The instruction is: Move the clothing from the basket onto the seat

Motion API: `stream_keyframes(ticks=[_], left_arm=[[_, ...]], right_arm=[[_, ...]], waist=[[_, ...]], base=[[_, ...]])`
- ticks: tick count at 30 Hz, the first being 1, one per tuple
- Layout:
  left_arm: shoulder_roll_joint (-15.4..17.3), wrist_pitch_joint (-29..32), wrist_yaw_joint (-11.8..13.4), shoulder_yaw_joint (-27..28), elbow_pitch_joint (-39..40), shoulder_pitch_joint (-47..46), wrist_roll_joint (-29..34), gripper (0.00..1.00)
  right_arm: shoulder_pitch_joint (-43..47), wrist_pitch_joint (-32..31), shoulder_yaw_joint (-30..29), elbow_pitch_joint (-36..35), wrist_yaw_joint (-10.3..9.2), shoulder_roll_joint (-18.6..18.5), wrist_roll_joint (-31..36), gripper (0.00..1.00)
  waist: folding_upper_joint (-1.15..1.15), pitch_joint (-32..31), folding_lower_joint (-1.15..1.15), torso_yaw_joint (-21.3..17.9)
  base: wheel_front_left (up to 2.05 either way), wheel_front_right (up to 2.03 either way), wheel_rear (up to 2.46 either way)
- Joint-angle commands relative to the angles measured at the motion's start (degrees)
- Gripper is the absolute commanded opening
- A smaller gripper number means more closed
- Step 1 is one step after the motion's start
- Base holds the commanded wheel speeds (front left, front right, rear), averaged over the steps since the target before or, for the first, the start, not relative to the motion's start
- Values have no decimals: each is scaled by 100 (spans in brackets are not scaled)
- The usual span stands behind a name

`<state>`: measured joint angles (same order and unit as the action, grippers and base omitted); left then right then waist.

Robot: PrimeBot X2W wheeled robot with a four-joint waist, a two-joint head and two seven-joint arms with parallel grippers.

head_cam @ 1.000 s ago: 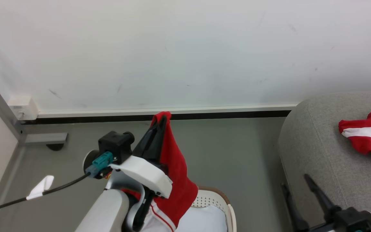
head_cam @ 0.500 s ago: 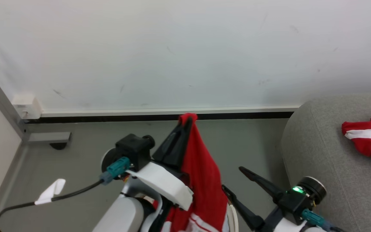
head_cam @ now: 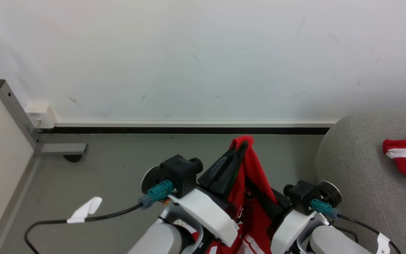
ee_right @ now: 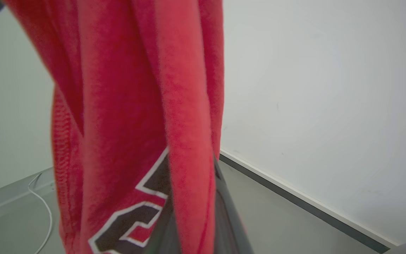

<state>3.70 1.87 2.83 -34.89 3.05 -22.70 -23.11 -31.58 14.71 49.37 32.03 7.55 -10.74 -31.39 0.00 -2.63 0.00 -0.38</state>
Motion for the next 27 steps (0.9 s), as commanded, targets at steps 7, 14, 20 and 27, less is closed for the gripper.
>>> stream_keyframes(ticks=[7,14,20,27], left_arm=[[233,-263,144,216,-272,92,80,100],[271,-563,55,181,-790,232,28,100],[202,-930,-48,15,-1167,332,63,100],[79,-1153,-167,-366,-1491,350,120,100]], right_arm=[[112,51,-594,-50,-13,-20,-791,0],[-9,52,-1010,-476,-13,-451,-1099,0],[72,52,-1384,-850,-13,-869,-1131,0],[364,-31,-1844,-1258,-13,-1197,-1044,0]], waist=[[0,52,0,-53],[0,138,0,-420],[0,254,0,-875],[0,460,0,-1454]], base=[[0,0,0],[0,0,0],[0,0,0],[0,0,0]])
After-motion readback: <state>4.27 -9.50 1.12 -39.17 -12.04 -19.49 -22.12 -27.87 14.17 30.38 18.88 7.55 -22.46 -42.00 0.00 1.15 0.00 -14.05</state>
